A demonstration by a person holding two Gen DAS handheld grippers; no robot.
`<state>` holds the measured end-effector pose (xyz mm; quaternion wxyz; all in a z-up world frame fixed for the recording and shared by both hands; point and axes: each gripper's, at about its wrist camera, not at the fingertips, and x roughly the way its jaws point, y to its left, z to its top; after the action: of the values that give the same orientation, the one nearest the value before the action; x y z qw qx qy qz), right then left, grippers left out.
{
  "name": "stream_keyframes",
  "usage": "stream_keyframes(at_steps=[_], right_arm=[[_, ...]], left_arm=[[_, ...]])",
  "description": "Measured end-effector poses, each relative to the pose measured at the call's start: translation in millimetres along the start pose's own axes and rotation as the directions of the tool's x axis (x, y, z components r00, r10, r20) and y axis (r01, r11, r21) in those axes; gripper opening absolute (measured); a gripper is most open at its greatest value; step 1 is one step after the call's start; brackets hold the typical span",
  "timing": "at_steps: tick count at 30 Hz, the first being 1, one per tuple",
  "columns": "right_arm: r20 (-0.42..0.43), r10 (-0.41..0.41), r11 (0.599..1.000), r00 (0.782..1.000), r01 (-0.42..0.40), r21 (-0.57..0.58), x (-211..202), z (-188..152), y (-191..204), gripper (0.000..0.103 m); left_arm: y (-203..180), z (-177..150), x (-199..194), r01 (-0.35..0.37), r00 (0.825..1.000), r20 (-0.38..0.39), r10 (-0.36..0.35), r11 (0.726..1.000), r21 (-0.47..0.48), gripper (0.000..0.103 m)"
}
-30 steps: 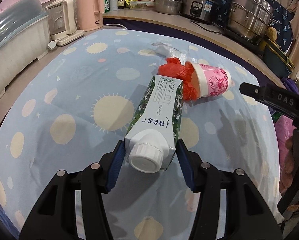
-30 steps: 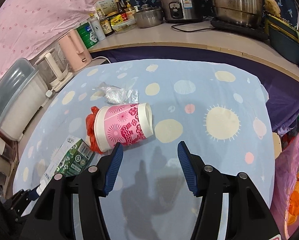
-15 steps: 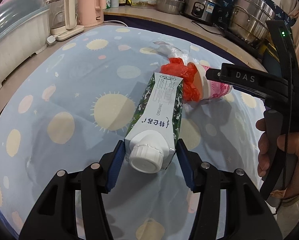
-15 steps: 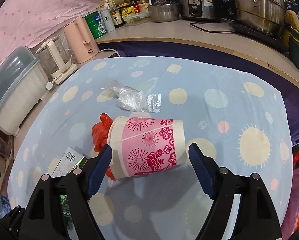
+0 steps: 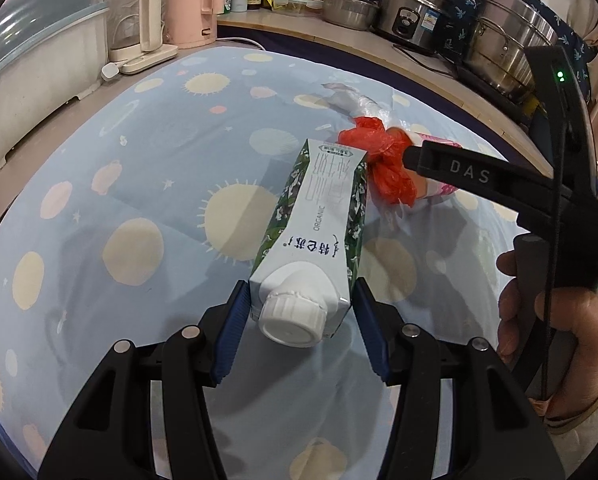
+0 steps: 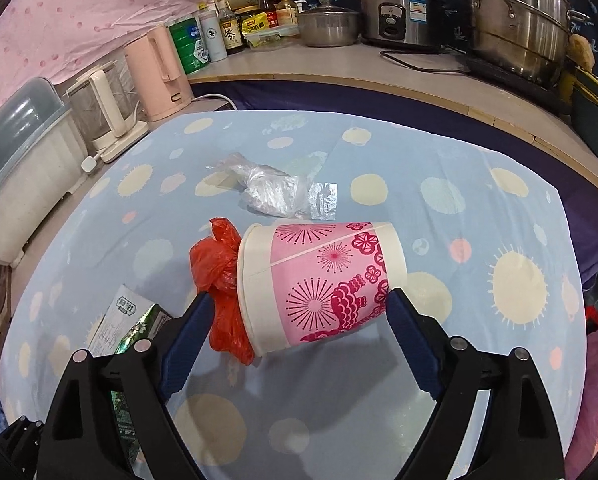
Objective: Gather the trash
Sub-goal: 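Grasp the pink paper cup with the right tool while the left tool holds the carton, then lift the carton with the left tool while the right tool lifts the cup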
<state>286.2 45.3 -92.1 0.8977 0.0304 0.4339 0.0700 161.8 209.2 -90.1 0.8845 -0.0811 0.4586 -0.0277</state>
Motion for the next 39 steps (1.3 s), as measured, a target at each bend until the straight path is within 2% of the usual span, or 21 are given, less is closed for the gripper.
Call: stream_keyframes(at_steps=[3,5,9,11,16,20,27,39], right_arm=[[-0.012,-0.004,1.0,1.0,0.004,0.006,6,-3,-5,0.081],[-0.028,0.015,1.0,0.999,-0.014,0.025,8,-5,-11,0.064],[-0.035,0.029,0.997,0.999,-0.026,0.072,2,-10,-26,0.044],[-0.033,0.025,0.996,0.999,-0.022,0.082,-4,-12,-33,0.029],[-0.025,0.027,0.993,0.999,-0.023,0.116,-21,-20,-49,0.012],[-0.012,0.019,0.991,1.0,-0.017,0.129,-37,-25,-60,0.007],[0.035,0.015,0.99,0.999,-0.02,0.141,-81,-39,-77,0.006],[0.122,-0.011,0.976,0.992,-0.016,0.218,-167,-73,-133,0.006]], left_arm=[[1,0,1,0.003,1.0,-0.003,-0.003,1.0,-0.003,0.05],[2,0,0,0.005,1.0,-0.003,-0.005,1.0,-0.002,0.05],[2,0,0,0.006,1.0,-0.002,-0.006,1.0,-0.003,0.05],[2,0,0,0.005,1.0,0.0,-0.005,1.0,-0.005,0.05],[0,-1,-6,0.007,1.0,0.007,-0.007,1.0,-0.002,0.05],[-2,-1,-13,0.009,1.0,0.016,-0.009,1.0,0.003,0.05],[-15,-4,-38,0.015,0.999,0.052,-0.016,1.0,0.025,0.05],[-75,-6,-91,0.096,0.988,0.107,-0.108,0.989,0.115,0.049]])
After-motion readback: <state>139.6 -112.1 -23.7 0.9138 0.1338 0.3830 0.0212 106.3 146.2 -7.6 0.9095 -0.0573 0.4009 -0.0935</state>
